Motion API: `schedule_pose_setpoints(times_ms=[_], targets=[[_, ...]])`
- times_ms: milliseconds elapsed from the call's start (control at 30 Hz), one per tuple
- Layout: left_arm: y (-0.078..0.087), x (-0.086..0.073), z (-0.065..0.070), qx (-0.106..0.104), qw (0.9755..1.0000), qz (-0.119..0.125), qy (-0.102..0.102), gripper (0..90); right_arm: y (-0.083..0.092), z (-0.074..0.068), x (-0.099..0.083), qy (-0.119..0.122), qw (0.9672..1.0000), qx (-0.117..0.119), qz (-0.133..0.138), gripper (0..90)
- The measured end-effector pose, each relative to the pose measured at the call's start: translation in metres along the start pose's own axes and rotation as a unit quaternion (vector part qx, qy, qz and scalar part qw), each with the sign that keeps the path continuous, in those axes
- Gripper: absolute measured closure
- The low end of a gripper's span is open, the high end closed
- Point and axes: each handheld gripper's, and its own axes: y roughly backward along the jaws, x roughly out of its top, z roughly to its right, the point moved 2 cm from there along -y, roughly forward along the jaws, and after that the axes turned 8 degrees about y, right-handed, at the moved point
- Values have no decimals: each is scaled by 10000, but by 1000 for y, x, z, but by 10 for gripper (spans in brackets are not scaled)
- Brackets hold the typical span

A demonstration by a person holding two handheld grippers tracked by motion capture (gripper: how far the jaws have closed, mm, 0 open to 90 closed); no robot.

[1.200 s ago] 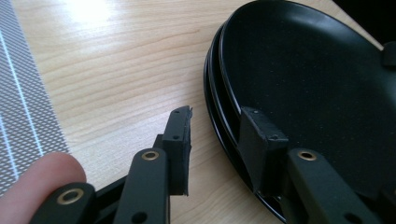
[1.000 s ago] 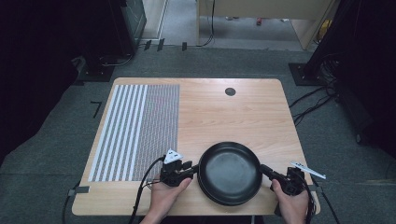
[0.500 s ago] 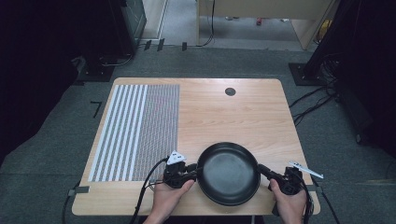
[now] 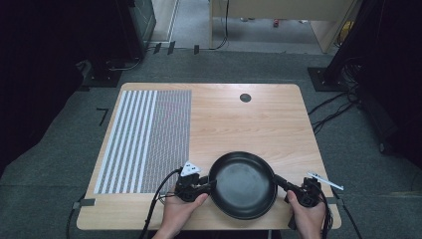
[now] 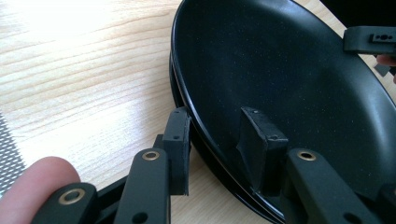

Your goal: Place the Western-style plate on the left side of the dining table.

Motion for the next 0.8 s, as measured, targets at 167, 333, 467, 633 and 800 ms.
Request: schedule_pose_setpoints(times_ms=[167,333,467,633,800], targets=[[6,2,-2,18,10000,54,52,649,-3,-2,-2,16,10000,55,-52,873],[11,3,-6,18,9999,115,111,673,-6,-6,-4,-18,9998,136,-129,870],[11,3,-6,55,9999,108,90,672,-7,-7,-5,3,9999,101,-103,866],[11,3,-7,24,9999,97,105,673,-10,-9,-7,25,9999,65,-122,854],[12,3,-7,9,9999,95,111,674,-17,-11,-11,37,9998,42,-170,822]])
